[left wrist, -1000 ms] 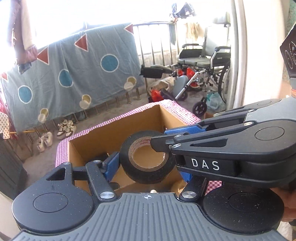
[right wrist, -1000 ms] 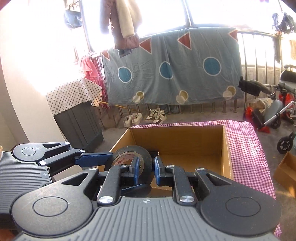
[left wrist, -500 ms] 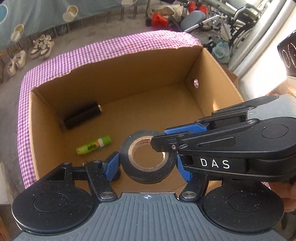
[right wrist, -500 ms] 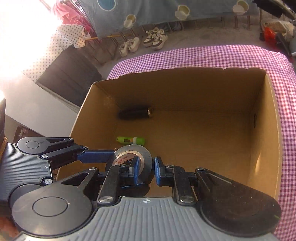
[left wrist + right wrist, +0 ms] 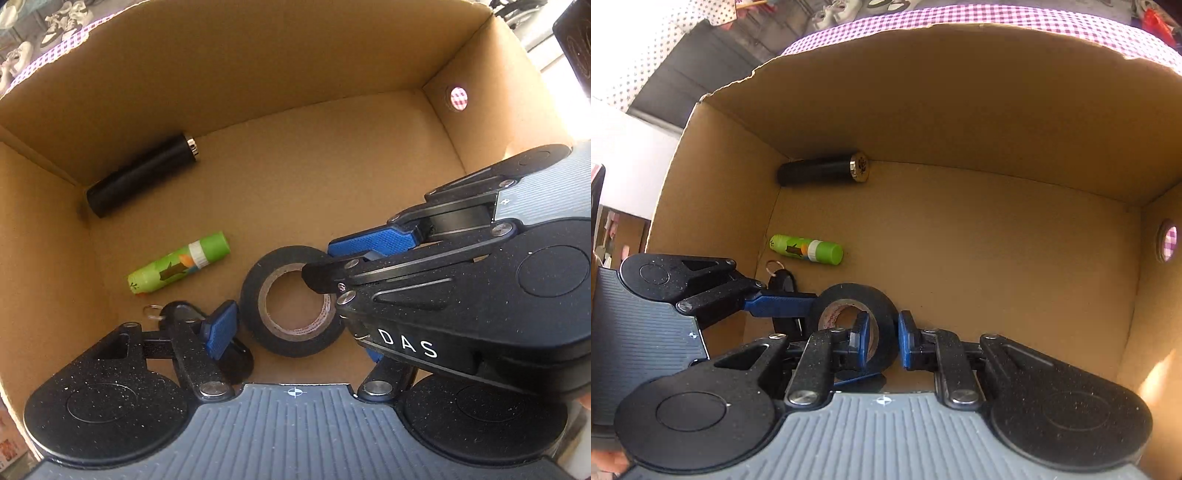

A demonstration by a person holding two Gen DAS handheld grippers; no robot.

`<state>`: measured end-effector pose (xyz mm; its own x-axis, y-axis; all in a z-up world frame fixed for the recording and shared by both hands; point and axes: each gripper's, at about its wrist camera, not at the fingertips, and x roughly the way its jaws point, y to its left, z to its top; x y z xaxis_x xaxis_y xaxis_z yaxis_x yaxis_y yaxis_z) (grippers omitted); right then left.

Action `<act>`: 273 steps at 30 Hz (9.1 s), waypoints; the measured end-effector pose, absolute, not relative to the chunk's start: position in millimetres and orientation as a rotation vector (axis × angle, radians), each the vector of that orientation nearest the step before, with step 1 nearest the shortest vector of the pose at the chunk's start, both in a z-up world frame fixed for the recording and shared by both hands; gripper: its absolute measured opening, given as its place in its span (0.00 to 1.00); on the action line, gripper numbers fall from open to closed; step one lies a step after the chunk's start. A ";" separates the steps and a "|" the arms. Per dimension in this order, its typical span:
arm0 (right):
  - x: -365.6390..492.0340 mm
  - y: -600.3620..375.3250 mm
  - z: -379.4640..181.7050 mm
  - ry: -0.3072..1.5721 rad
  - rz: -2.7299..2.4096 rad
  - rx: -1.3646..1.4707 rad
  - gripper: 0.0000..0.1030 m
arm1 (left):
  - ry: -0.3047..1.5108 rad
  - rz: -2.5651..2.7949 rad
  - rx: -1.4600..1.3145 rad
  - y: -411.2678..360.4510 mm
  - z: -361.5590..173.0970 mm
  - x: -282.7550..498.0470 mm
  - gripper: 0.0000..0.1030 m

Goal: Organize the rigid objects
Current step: 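Lift the tape roll with both grippers and carry it over the box, then open both grippers to drop the tape roll into the box, then move both grippers to the pink plastic cap on the cloth, then close both grippers on the rim of the pink cap, then lift the pink cap with both grippers and carry it over the box, then lower the pink cap into the box with both grippers, then move both grippers to the dark jar with the gold lid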

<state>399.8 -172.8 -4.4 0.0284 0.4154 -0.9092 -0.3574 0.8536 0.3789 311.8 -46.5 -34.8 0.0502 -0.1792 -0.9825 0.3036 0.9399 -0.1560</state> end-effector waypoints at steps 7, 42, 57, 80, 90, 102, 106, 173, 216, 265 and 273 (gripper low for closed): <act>393.7 -152.7 -9.2 1.477 0.686 0.111 0.19 | 1.485 -0.308 0.152 -28.5 -28.6 288.3 0.76; 132.7 -340.6 31.4 0.851 0.561 0.742 0.48 | 0.945 -0.333 -0.169 0.9 65.3 92.6 0.88; 117.0 -306.5 16.7 0.920 0.582 0.626 0.48 | 0.973 -0.241 -0.083 -1.1 30.5 49.8 0.91; 123.5 -280.9 2.2 0.981 0.593 0.565 0.50 | 0.998 -0.239 0.071 -10.0 -5.7 33.1 0.94; 136.0 -234.1 -15.6 1.013 0.623 0.427 0.47 | 1.022 -0.255 0.106 -15.1 -28.2 54.4 0.90; 146.7 -212.2 -40.1 1.058 0.624 0.331 0.27 | 1.002 -0.270 0.139 -27.6 -36.5 59.6 0.77; 144.8 -208.6 -40.3 1.046 0.623 0.297 0.22 | 0.993 -0.264 0.139 -28.9 -35.4 58.0 0.75; 159.6 -242.4 135.4 0.657 0.634 0.133 0.15 | 0.631 -0.301 0.269 -59.4 110.3 98.1 0.71; 448.0 -196.4 -25.1 1.332 0.595 0.285 0.20 | 1.337 -0.234 -0.019 -22.1 -14.5 323.8 0.81; 138.8 -372.6 9.5 0.884 0.432 0.698 0.54 | 0.864 -0.383 0.171 -130.7 -10.0 74.0 0.94; 147.8 -373.3 -3.2 0.913 0.427 0.709 0.54 | 0.874 -0.405 0.192 -142.0 -19.9 79.6 0.92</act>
<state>147.8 -373.3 -3.2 0.5535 0.6112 -0.5658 -0.0422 0.6990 0.7138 79.6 -142.0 -19.9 0.5723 -0.2652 -0.7760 0.4202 0.9074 -0.0002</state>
